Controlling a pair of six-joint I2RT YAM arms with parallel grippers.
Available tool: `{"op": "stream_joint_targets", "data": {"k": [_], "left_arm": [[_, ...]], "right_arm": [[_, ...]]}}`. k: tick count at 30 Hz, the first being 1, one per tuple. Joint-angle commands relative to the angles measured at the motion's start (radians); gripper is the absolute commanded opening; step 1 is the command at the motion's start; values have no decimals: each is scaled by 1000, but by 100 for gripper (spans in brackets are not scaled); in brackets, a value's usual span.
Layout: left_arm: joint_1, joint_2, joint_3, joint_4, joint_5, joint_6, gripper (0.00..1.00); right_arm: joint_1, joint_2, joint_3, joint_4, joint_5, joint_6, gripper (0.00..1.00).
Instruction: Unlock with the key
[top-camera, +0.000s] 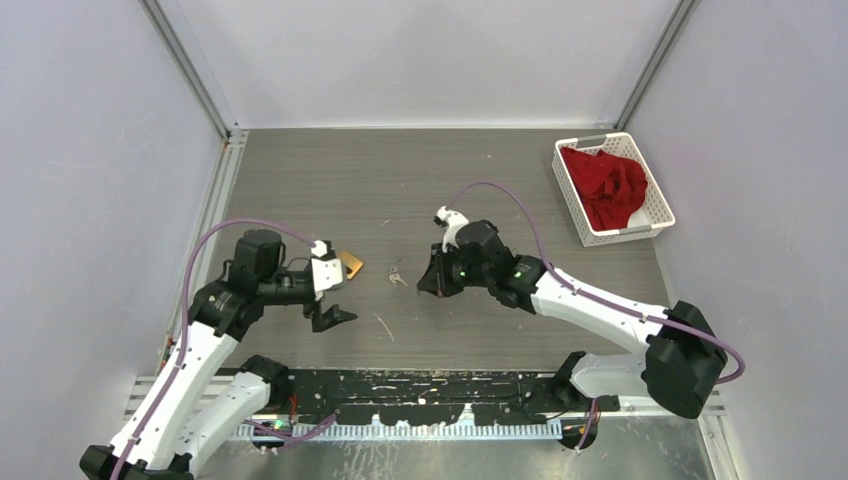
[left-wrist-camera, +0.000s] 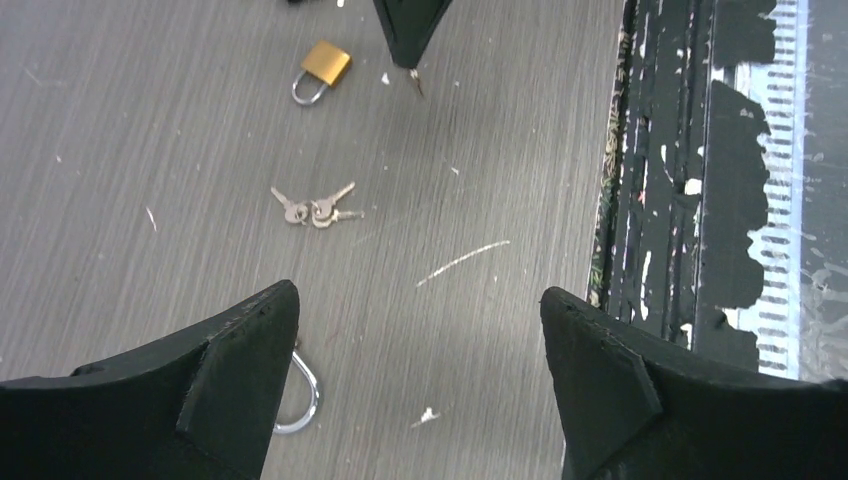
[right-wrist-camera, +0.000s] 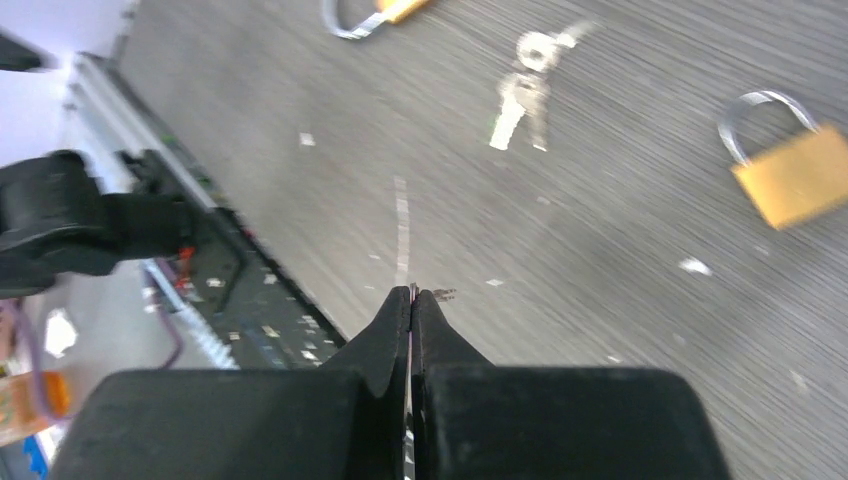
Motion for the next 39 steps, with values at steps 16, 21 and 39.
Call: {"op": "stream_joint_targets", "data": {"k": [16, 21, 39], "left_arm": [[-144, -6, -51, 394, -65, -288, 56], [-143, -1, -52, 421, -72, -316, 44], [-144, 8, -19, 394, -102, -318, 0]], "right_arm": [[199, -15, 245, 248, 42, 260, 1], [211, -13, 236, 272, 45, 287, 1], [224, -41, 196, 258, 91, 272, 1]]}}
